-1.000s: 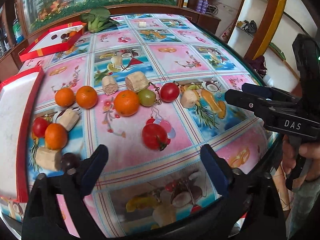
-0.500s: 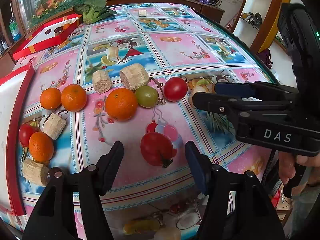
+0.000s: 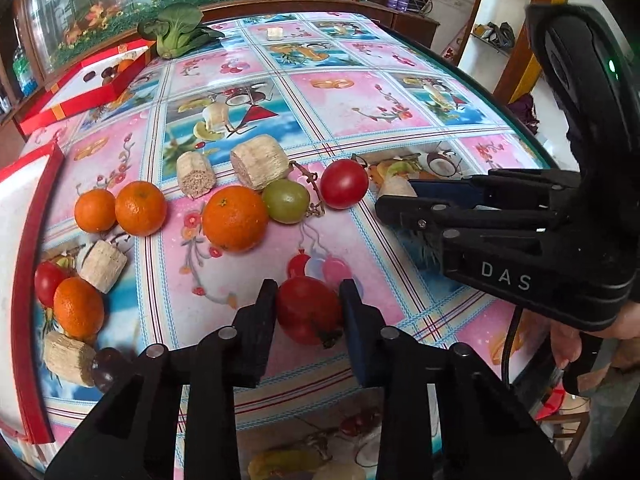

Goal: Organize fruits
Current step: 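Grasp the red tomato with the left tool while the right grasps a beige cylinder, then carry tomato and cylinder into the white red-rimmed tray and open both tools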

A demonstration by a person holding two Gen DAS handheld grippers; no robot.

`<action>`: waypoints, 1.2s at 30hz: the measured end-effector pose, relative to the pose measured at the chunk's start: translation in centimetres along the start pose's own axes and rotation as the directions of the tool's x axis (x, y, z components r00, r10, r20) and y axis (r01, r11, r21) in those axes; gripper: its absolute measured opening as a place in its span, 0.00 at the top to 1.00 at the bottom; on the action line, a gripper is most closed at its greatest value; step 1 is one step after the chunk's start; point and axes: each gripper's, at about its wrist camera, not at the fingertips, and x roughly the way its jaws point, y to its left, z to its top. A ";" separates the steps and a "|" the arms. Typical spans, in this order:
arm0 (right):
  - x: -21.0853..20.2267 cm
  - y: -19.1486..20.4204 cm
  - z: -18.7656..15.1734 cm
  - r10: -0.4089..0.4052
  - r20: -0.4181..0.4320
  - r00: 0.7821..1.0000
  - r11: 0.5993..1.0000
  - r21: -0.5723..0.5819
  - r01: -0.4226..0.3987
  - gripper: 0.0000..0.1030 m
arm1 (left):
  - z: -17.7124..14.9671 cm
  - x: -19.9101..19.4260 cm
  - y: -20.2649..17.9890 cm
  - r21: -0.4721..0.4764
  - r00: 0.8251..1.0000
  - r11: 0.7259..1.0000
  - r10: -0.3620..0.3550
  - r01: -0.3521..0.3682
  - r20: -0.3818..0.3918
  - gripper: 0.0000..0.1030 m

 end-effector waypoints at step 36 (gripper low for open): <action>-1.4 15.9 4.2 0.244 0.018 0.970 0.939 -0.253 -0.231 0.75 | -8.9 -8.3 18.3 -0.289 0.981 0.938 0.185 -0.193 -0.055 0.72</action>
